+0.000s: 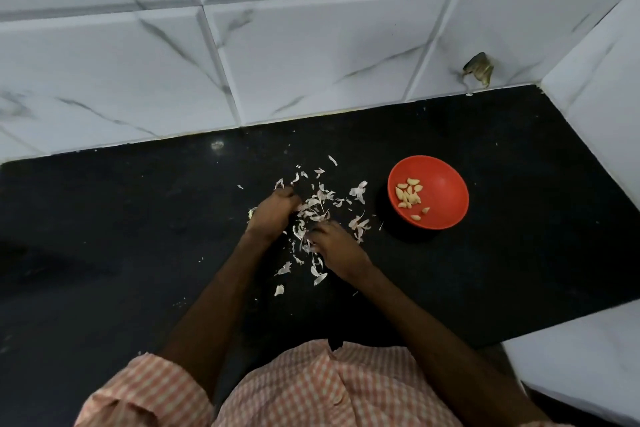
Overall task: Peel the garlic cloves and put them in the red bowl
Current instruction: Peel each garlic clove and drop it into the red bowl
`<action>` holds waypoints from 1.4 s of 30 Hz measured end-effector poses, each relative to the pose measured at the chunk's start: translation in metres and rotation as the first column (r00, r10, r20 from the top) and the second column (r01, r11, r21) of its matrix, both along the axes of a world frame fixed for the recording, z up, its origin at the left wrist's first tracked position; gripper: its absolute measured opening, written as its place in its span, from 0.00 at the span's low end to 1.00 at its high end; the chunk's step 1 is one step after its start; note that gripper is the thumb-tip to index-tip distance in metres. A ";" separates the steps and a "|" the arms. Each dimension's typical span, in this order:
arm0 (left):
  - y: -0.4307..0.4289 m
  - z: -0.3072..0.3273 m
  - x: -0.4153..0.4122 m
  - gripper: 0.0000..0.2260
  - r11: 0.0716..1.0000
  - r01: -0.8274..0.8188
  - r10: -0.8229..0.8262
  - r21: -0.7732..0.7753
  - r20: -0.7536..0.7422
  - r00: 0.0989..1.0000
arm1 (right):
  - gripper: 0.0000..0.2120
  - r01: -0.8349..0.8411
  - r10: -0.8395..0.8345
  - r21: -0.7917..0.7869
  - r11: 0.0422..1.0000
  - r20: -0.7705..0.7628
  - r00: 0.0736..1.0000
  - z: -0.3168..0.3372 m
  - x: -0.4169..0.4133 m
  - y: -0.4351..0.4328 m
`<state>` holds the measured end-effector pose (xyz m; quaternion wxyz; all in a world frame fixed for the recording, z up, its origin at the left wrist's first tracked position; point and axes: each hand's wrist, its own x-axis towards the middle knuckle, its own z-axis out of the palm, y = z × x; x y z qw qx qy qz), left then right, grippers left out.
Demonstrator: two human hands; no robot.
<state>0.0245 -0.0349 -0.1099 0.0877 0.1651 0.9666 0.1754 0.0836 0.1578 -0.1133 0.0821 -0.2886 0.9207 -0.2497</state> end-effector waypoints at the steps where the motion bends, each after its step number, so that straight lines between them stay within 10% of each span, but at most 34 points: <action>1: -0.003 -0.001 0.003 0.10 0.999 -0.018 0.019 0.033 -0.012 1.000 | 0.16 -0.028 0.029 0.019 0.999 -0.027 0.999 -0.005 0.002 -0.001; 8: -0.010 0.006 0.035 0.12 0.987 -0.151 0.155 0.053 -0.093 0.983 | 0.07 0.293 -0.257 -0.229 0.928 0.178 0.950 -0.005 0.000 0.010; 17: 0.007 -0.004 0.051 0.09 0.986 -0.098 0.100 0.131 -0.002 0.995 | 0.08 0.887 -0.610 -0.348 0.304 0.644 0.462 0.002 -0.028 0.051; 25: 0.005 0.013 0.052 0.03 0.716 -0.466 0.458 0.520 0.154 0.875 | 0.09 0.750 -0.713 -0.131 0.649 0.241 0.659 0.008 -0.008 0.072; 42: -0.037 0.030 0.085 0.15 0.450 -0.665 0.663 0.596 0.275 0.696 | 0.03 0.375 -0.398 0.138 0.917 0.231 0.888 0.020 -0.023 0.015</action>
